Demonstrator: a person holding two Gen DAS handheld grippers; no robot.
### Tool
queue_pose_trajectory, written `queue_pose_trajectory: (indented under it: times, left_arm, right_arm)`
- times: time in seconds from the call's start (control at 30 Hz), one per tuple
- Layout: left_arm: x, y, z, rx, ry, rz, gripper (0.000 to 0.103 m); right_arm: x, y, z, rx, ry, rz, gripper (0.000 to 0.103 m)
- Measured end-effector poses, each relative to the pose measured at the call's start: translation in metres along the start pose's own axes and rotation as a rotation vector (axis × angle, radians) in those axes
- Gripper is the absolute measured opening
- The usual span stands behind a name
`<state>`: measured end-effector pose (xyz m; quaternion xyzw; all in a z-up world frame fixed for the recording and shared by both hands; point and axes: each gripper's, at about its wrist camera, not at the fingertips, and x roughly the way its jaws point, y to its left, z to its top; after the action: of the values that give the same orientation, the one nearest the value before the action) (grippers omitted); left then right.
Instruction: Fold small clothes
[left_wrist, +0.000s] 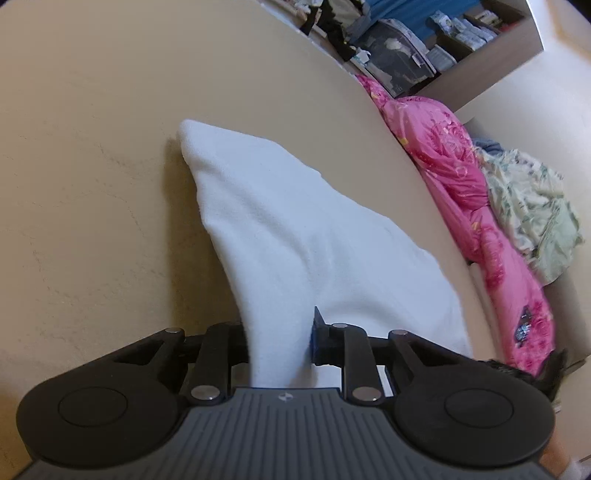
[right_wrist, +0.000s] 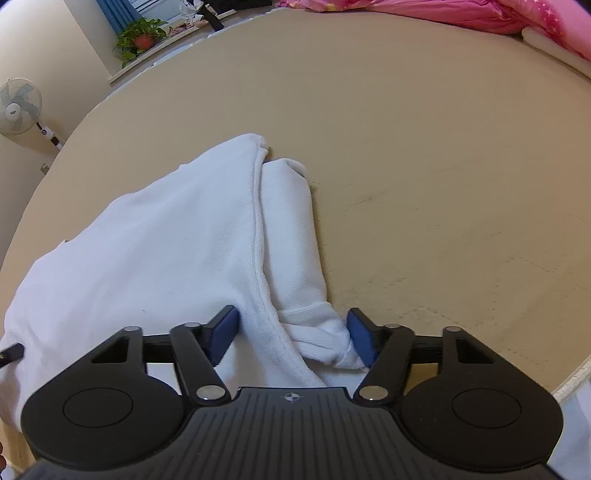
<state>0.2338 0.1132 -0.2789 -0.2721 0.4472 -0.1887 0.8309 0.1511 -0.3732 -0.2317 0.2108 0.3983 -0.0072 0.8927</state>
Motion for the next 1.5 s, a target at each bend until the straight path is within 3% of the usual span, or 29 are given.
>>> queue_pose_trajectory:
  times: [0.03,0.1,0.2,0.3,0.4,0.57,0.63,0.7,0.8,0.9,1.13,1.23,1.3,1.4,1.5]
  left_arm:
    - [-0.002,-0.005,0.001,0.027,0.002,0.0,0.021]
    - [-0.011,-0.015,0.0,0.085,-0.01,-0.014,0.019]
    - [-0.032,-0.028,0.004,0.12,-0.04,-0.053,0.019]
    - [-0.058,-0.038,0.007,0.136,-0.05,-0.039,0.019]
    - [-0.087,-0.04,0.004,0.143,0.007,0.036,0.019]
    - [-0.136,-0.03,-0.01,0.149,0.048,0.058,0.02]
    - [-0.139,-0.02,-0.021,0.147,0.062,0.064,0.024]
    - [-0.131,0.001,-0.033,0.071,0.086,0.089,0.026]
    - [-0.111,0.016,-0.039,0.005,0.159,0.169,0.034]
    - [-0.106,0.016,-0.039,0.027,0.159,0.153,0.053]
    - [-0.094,0.022,-0.047,0.037,0.195,0.203,0.054]
    - [-0.093,0.025,-0.047,0.061,0.196,0.213,0.05]
    - [-0.09,0.022,-0.048,0.076,0.198,0.219,0.037]
    - [-0.087,0.016,-0.05,0.103,0.193,0.229,0.028]
    - [-0.086,0.013,-0.051,0.116,0.19,0.24,0.027]
  right_arm:
    - [0.001,0.0,0.001,0.001,-0.009,0.009,0.038]
    - [-0.004,0.001,0.001,0.008,-0.037,0.028,0.023]
    - [-0.014,0.006,0.0,0.001,-0.081,0.05,0.016]
    - [-0.026,0.011,-0.001,0.009,-0.101,0.098,0.015]
    - [-0.038,0.023,-0.009,0.003,-0.082,0.165,0.015]
    - [-0.059,0.038,-0.034,-0.003,0.039,0.203,0.015]
    - [-0.062,0.034,-0.045,0.022,0.082,0.2,0.015]
    - [-0.06,0.029,-0.052,0.019,0.112,0.176,0.016]
    - [-0.053,0.021,-0.056,0.013,0.143,0.121,0.022]
    - [-0.061,0.017,-0.057,0.029,0.111,0.119,0.026]
    - [-0.097,0.02,-0.045,-0.072,-0.104,0.053,0.026]
    - [-0.116,0.011,-0.039,-0.092,-0.188,0.071,0.026]
    - [-0.123,0.008,-0.039,-0.118,-0.224,0.082,0.026]
    - [-0.12,0.009,-0.042,-0.145,-0.209,0.107,0.028]
    - [-0.113,0.016,-0.047,-0.161,-0.17,0.12,0.028]
